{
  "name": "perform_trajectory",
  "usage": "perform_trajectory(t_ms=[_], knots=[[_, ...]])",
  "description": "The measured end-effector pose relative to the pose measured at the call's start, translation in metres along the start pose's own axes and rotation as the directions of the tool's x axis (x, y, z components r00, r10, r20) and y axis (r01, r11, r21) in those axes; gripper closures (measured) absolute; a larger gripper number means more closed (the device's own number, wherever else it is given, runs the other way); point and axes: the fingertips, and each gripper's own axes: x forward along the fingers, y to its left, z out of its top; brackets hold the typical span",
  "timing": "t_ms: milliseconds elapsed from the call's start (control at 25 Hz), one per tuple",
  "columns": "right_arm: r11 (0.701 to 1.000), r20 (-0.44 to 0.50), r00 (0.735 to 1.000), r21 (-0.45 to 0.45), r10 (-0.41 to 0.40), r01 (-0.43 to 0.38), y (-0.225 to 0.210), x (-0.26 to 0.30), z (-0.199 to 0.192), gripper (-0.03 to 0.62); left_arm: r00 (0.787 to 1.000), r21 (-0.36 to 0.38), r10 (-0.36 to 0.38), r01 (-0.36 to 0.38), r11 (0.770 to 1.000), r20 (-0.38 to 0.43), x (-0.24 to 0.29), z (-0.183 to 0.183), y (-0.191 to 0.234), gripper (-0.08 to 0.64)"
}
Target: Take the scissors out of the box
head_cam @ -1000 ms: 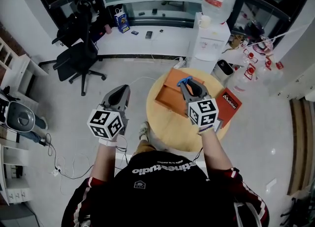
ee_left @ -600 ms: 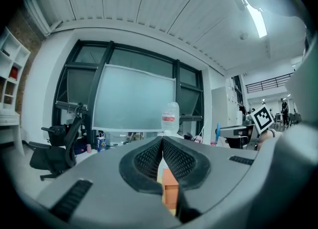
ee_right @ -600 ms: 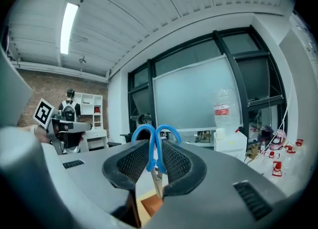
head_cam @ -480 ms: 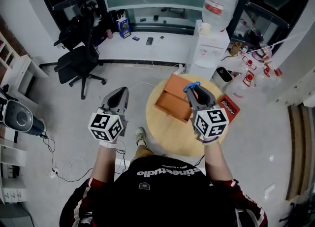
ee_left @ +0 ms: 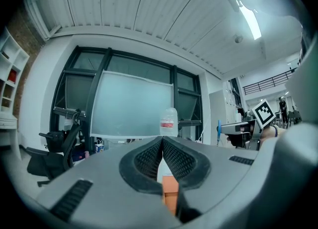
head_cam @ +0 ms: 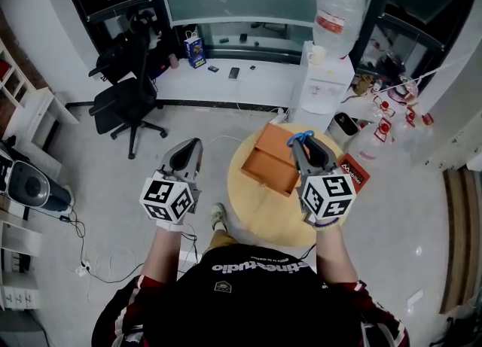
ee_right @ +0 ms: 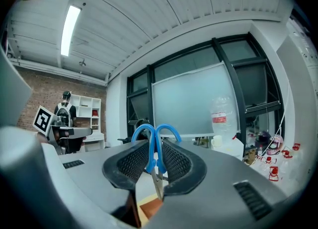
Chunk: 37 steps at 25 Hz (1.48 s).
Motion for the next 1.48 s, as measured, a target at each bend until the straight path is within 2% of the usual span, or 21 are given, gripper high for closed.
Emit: perform_trajectory(t_ms=[240, 880, 1480], knots=[[1.000, 0.005, 1.000, 0.000, 0.009, -0.009, 0.0038, 0.0007, 0.0049, 0.480, 1.000, -0.035, -0.005, 0.005, 0.999, 0.005, -0.0017, 0.0041, 0.0021, 0.541], [1.000, 0.017, 1.000, -0.008, 0.020, -0.020, 0.0044, 0.0009, 0.0067, 0.482, 1.000, -0.026, -0.003, 0.003, 1.000, -0.009, -0.0016, 0.0005, -0.0022, 0.541], [0.998, 0.007, 0.999, -0.030, 0.047, -0.047, 0.0069, 0.0050, 0.0047, 0.482, 1.000, -0.049, 0.001, -0.001, 0.999, -0.013, -0.0001, -0.0015, -0.0036, 0.541]])
